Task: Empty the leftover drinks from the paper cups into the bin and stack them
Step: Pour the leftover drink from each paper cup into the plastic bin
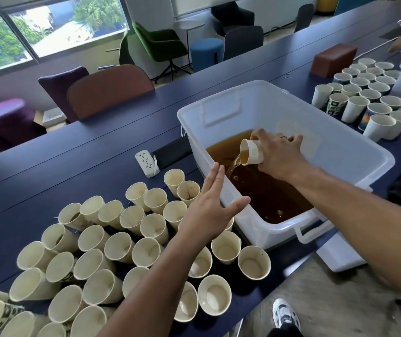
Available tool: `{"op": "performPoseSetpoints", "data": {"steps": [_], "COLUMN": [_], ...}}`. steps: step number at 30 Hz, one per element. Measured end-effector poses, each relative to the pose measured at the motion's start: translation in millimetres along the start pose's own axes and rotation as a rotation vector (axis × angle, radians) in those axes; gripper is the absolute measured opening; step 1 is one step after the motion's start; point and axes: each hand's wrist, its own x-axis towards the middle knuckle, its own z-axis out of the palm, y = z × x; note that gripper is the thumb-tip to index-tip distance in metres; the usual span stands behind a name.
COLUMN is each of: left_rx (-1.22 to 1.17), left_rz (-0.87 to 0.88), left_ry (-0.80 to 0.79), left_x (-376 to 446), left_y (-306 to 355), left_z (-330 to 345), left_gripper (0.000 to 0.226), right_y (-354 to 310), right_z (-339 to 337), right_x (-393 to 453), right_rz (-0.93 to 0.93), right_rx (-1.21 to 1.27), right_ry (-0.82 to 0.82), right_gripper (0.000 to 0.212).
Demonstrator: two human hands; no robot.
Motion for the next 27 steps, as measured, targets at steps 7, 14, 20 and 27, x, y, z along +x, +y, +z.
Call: {"op": "performPoseSetpoints", "data": {"steps": [7,14,20,27], "left_rx": [0.005,0.003,0.003,-0.004], "left_rz": [0.001,0.015,0.014,0.018], "left_ry": [-0.002,0.003,0.000,0.000], "left_x": [1.0,0.7,-0.1,-0.4], "left_y": [-2.1,-2.9,-2.5,-1.8], "left_z": [0.9,1.4,1.1,0.6], "left_gripper": [0.098,0.097,0.097,0.098], "right_y": [-2.3,-4.5,-5.0,-5.2], "right_z": [0.3,1.0,0.9,0.9], "right_x": [-1.5,-1.4,-1.0,-0.8], "right_rz": [-0.083,-0.148,-0.168,-0.144], "right_rx": [-0.121,-0.209,-0.289,-0.301], "right_ry": [0.033,0.083,0.108,0.135], "right_gripper": [0.062,0.062,0.070,0.070]}}
